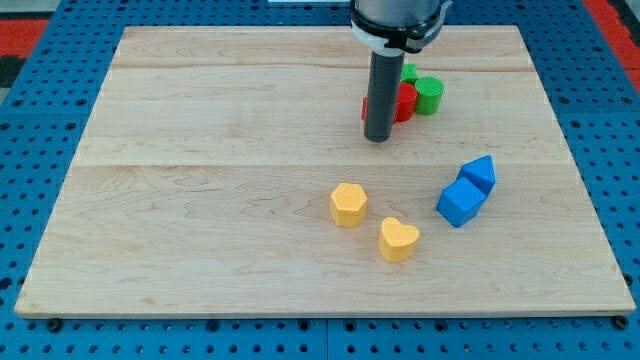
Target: Push the red star closer to green star
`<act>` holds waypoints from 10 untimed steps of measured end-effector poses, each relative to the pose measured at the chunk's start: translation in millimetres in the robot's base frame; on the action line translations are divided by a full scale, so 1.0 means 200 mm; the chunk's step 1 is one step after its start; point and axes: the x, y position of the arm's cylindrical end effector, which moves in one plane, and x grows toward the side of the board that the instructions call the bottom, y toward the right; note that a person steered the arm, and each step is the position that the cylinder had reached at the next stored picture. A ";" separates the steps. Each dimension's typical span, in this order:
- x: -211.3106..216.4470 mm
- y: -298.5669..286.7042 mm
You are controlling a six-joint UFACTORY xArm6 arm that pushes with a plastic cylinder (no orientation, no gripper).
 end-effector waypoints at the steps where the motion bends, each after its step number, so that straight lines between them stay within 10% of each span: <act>1: -0.08 -0.11; 10: -0.20 -0.27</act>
